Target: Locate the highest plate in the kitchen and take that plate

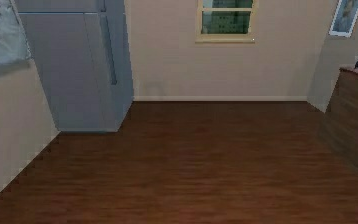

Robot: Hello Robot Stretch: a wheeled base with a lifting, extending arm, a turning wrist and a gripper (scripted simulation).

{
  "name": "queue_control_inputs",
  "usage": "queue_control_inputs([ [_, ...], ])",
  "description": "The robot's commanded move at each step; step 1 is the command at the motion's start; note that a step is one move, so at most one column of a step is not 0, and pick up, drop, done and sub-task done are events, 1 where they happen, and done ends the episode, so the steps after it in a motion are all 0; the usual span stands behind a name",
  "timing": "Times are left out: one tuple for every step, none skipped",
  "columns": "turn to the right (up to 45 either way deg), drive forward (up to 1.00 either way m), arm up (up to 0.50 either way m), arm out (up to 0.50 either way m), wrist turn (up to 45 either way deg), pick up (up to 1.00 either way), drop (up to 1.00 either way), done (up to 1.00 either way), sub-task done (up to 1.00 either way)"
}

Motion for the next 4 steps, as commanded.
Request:
queue_control_inputs([
  [18.0, 0.00, 0.00, 0.00, 0.0, 0.00, 0.00, 0.00, 0.00],
  [0.0, 0.35, 0.00, 0.00, 0.0, 0.00, 0.00, 0.00, 0.00],
  [30.0, 0.00, 0.00, 0.00, 0.0, 0.00, 0.00, 0.00, 0.00],
  [3.0, 0.00, 0.00, 0.00, 0.0, 0.00, 0.00, 0.00, 0.00],
])
